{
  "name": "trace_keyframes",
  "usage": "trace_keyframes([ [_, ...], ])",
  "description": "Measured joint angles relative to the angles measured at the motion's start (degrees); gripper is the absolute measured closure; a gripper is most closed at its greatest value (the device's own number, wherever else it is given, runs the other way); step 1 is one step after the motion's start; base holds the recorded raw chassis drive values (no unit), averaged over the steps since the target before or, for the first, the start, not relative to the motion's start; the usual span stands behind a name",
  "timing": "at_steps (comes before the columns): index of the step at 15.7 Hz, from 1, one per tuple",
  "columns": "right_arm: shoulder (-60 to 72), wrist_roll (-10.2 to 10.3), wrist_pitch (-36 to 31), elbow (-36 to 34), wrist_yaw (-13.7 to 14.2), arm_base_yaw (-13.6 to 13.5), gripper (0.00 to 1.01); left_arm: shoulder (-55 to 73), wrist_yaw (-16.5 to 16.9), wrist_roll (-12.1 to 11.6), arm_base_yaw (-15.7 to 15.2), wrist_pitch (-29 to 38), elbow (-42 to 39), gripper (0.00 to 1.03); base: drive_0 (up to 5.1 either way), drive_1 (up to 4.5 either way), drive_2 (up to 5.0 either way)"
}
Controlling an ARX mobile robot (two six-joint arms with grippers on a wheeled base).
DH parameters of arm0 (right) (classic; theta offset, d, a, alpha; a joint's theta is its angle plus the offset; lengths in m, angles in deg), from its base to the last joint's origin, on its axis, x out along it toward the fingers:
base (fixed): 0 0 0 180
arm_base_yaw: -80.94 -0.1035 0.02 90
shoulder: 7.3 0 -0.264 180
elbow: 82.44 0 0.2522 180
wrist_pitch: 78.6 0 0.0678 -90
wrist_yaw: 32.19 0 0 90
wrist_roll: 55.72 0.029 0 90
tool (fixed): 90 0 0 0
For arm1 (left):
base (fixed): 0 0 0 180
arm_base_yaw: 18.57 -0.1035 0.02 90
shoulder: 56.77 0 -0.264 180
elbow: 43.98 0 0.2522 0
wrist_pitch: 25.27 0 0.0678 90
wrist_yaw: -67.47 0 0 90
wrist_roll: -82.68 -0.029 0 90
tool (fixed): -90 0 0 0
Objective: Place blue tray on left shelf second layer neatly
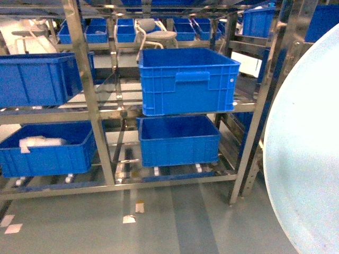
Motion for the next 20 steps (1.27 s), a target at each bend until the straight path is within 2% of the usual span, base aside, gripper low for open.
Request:
trace_keyframes([
  [3,-0.07,0.00,-0.02,0.00,0.02,0.02,0.99,0.00,0.04,0.00,0.11,0.02,0.00,0.05,-0.3,-0.27,-0.3],
  [6,-0.24,0.00,-0.15,0.00,0.00,0.02,0.99,0.00,0.02,0.00,0.09,0.11,0.00,0.05,0.0,3.44,-3.4],
  [13,-0.31,0.00,-0.11,0.00,-0.02,0.02,0.99,0.00,0.02,0.00,0.09,0.20,0.00,0.05,0.1,4.21,-4.0],
  [20,-0.31,0.00,0.24,0.00,0.02,0.02,0.99,0.00,0.02,0.00,0.11,0.02,0.00,0.05,1.4,5.54,-2.6],
])
